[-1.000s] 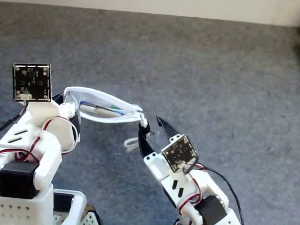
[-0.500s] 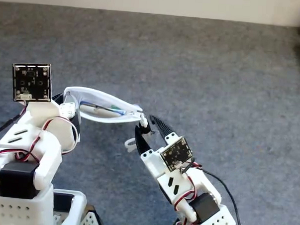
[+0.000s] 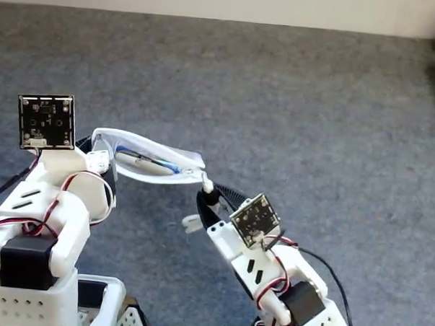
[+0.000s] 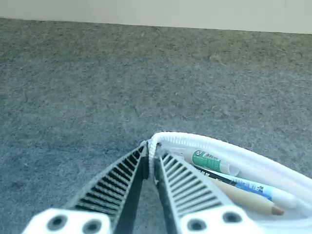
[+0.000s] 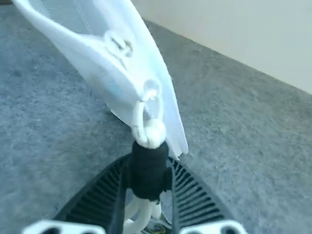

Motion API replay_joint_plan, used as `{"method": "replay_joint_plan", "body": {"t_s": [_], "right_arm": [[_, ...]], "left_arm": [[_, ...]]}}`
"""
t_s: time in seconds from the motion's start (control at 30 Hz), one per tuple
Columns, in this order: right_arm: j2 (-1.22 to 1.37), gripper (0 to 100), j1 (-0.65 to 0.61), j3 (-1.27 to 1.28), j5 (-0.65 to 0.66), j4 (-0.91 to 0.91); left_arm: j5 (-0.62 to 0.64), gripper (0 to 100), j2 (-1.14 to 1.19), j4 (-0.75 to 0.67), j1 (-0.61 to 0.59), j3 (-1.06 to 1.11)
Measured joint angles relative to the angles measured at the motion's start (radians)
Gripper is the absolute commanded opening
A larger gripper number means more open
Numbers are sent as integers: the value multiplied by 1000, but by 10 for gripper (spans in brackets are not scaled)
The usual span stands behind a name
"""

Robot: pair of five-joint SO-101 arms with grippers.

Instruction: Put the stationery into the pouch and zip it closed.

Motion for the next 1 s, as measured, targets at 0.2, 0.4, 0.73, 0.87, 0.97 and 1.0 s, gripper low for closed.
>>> {"method": "replay_joint_plan", "body": {"t_s": [0.2, 0.4, 0.73, 0.87, 0.97, 1.0], "right_arm": [[-9, 5, 0, -57, 0, 126], [-11, 5, 0, -74, 35, 181], [-9, 5, -6, -249, 55, 433], [-9, 5, -69, -250, 117, 474], [-9, 5, -103, -253, 152, 489], [-9, 5, -109, -253, 158, 491]], "left_arm": [[0, 11, 0, 0, 0, 0], [0, 183, 0, 0, 0, 0], [0, 221, 8, 0, 0, 48], [0, 222, 8, 0, 2, 32], [0, 222, 8, -28, 48, 17], [0, 222, 8, -44, 71, 17]]}}
